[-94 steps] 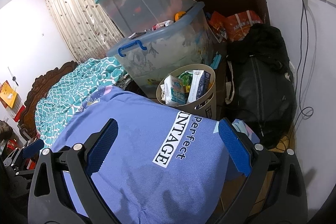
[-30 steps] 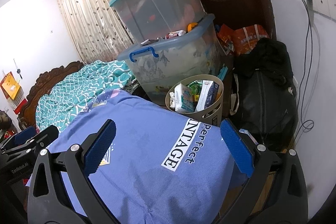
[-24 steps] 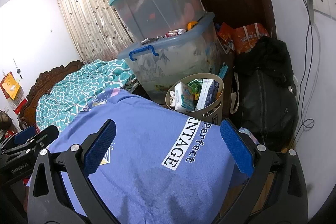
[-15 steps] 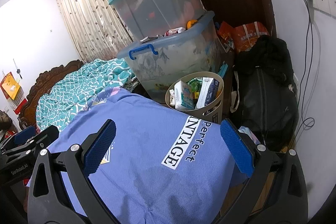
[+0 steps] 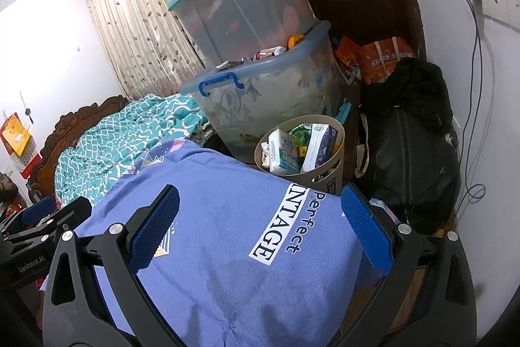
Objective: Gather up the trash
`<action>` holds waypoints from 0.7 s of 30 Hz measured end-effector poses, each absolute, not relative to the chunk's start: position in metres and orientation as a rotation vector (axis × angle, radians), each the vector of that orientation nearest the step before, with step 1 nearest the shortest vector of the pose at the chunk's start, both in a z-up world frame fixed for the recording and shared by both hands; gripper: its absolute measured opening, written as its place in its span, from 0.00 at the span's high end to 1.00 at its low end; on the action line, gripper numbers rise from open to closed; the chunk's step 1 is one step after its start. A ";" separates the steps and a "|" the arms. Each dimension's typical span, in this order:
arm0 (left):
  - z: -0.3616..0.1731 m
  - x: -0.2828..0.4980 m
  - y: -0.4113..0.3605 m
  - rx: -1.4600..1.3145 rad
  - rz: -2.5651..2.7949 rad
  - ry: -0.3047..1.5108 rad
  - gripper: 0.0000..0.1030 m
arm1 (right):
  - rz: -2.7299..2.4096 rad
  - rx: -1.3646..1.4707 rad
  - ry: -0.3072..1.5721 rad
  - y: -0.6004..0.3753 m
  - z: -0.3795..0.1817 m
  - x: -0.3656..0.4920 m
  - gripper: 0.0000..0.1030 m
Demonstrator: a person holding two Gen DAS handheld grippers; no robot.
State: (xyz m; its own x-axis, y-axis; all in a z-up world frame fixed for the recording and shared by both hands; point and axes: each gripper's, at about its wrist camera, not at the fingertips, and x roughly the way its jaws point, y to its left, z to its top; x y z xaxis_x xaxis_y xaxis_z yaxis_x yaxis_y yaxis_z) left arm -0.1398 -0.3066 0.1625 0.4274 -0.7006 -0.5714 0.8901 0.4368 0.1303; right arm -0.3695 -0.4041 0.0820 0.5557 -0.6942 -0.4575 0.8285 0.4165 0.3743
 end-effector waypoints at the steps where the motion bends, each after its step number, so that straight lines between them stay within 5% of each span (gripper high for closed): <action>1: 0.163 -0.140 -0.307 0.451 -1.039 0.474 0.08 | -0.968 0.610 0.247 -0.406 0.083 -0.370 0.04; 21: 0.173 -0.141 -0.299 0.429 -1.052 0.447 0.08 | -0.967 0.598 0.233 -0.409 0.096 -0.373 0.04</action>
State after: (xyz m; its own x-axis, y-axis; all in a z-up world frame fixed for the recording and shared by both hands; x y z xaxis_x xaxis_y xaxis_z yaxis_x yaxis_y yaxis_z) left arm -0.1405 -0.2985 0.1730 0.4235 -0.7248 -0.5434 0.8942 0.4305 0.1227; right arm -0.3725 -0.4088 0.0958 0.5580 -0.7020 -0.4426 0.8266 0.4227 0.3717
